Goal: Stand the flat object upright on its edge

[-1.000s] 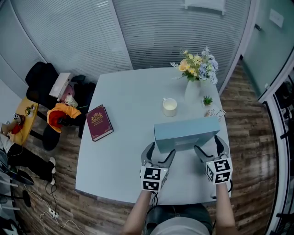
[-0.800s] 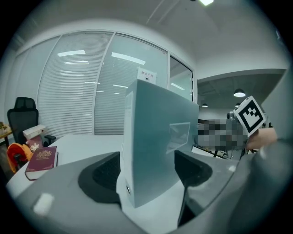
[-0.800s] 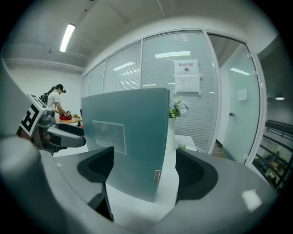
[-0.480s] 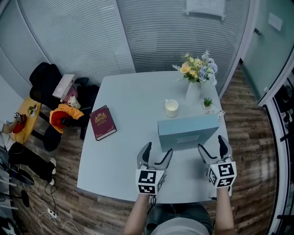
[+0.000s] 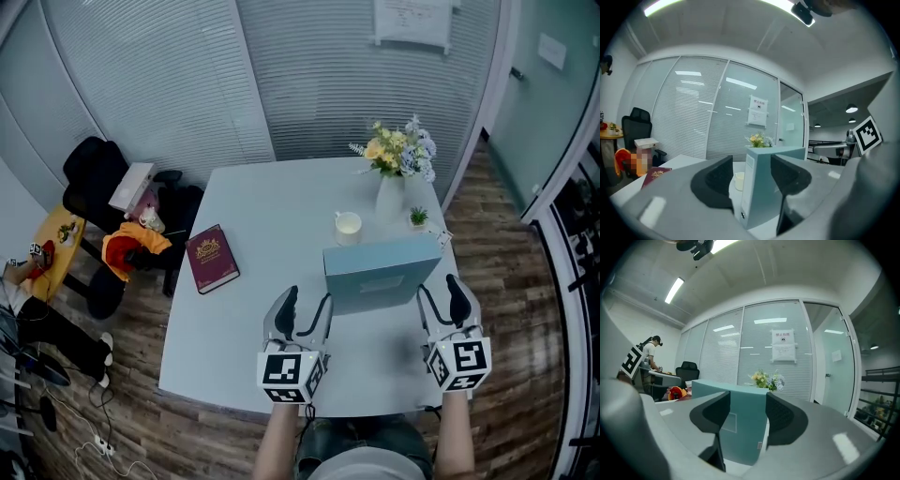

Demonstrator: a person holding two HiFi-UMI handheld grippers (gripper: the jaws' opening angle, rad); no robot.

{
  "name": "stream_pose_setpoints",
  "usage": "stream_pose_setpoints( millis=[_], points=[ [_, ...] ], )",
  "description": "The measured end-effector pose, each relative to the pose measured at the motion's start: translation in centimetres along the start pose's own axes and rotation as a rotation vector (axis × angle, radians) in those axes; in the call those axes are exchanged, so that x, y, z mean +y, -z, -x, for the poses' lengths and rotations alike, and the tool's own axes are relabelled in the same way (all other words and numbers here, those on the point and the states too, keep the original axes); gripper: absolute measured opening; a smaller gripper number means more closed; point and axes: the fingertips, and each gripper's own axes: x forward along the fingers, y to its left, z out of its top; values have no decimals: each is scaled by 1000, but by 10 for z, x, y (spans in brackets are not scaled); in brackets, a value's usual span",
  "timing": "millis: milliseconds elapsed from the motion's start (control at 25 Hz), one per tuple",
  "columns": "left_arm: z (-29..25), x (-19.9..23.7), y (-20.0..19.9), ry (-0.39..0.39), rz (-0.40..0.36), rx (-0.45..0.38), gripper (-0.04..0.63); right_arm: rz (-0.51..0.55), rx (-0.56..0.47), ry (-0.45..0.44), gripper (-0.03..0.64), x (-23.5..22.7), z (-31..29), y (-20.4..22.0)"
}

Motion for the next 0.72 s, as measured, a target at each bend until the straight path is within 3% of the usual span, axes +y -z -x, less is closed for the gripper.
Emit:
stream_pose_setpoints(
  millis=[120,720],
  points=[
    [4,3,-15,-19,-7,-22,225,-4,-30,24,210,0,6,-13],
    [18,-2,-51,-42,-51,-80,13,-19,-87,88,75,6,21,-34]
  ],
)
